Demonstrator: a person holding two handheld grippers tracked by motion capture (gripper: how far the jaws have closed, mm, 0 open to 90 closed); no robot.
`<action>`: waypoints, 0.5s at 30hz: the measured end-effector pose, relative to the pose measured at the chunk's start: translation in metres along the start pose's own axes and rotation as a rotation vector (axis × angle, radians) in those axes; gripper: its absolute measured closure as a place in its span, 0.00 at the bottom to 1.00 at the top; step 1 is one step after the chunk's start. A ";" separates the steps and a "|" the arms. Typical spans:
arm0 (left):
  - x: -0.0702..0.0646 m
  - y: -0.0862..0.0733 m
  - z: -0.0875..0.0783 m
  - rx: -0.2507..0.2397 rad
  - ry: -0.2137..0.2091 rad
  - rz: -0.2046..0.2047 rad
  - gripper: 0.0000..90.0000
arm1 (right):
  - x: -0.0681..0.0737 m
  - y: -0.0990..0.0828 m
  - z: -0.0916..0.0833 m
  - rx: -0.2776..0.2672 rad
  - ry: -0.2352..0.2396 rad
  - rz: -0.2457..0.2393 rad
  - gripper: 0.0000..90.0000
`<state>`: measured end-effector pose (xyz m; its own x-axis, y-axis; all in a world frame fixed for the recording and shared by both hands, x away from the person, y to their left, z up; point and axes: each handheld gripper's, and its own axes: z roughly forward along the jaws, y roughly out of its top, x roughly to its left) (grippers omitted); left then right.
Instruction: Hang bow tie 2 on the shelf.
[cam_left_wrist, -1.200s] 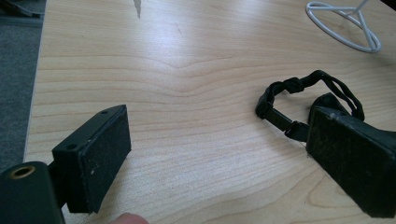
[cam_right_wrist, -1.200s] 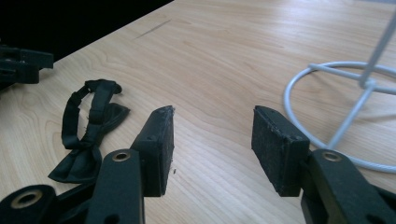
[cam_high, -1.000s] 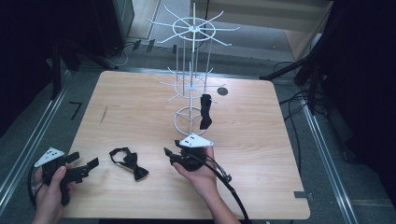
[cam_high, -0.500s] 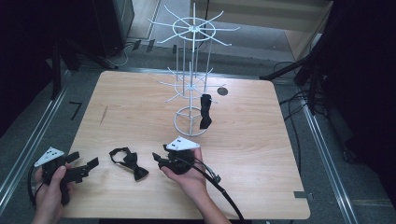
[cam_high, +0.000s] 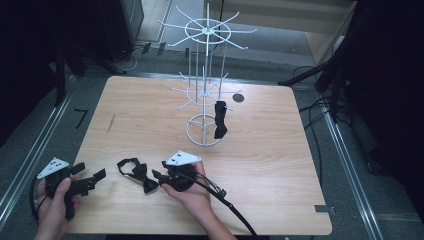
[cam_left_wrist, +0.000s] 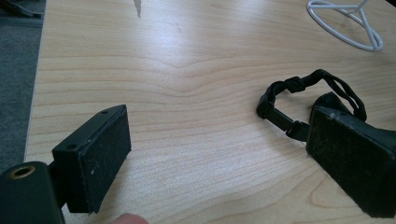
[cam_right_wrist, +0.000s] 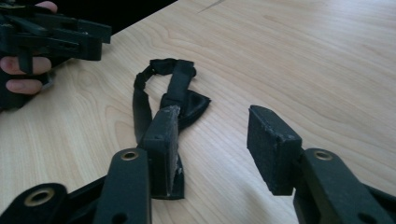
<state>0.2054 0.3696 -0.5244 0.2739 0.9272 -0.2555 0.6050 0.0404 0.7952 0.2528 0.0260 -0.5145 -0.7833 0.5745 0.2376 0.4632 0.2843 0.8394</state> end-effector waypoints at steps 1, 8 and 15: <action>0.000 0.000 0.000 0.000 0.001 0.000 0.08 | 0.000 0.000 0.000 0.000 0.000 0.000 0.63; 0.000 0.000 0.000 0.000 -0.001 0.001 0.08 | 0.009 0.001 0.012 0.014 0.029 0.001 0.61; 0.000 0.000 0.000 0.000 -0.001 0.003 0.08 | 0.016 -0.002 0.021 0.053 0.059 -0.015 0.58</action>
<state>0.2053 0.3696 -0.5243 0.2770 0.9268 -0.2535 0.6041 0.0372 0.7961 0.2477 0.0511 -0.5230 -0.8126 0.5243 0.2547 0.4713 0.3341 0.8162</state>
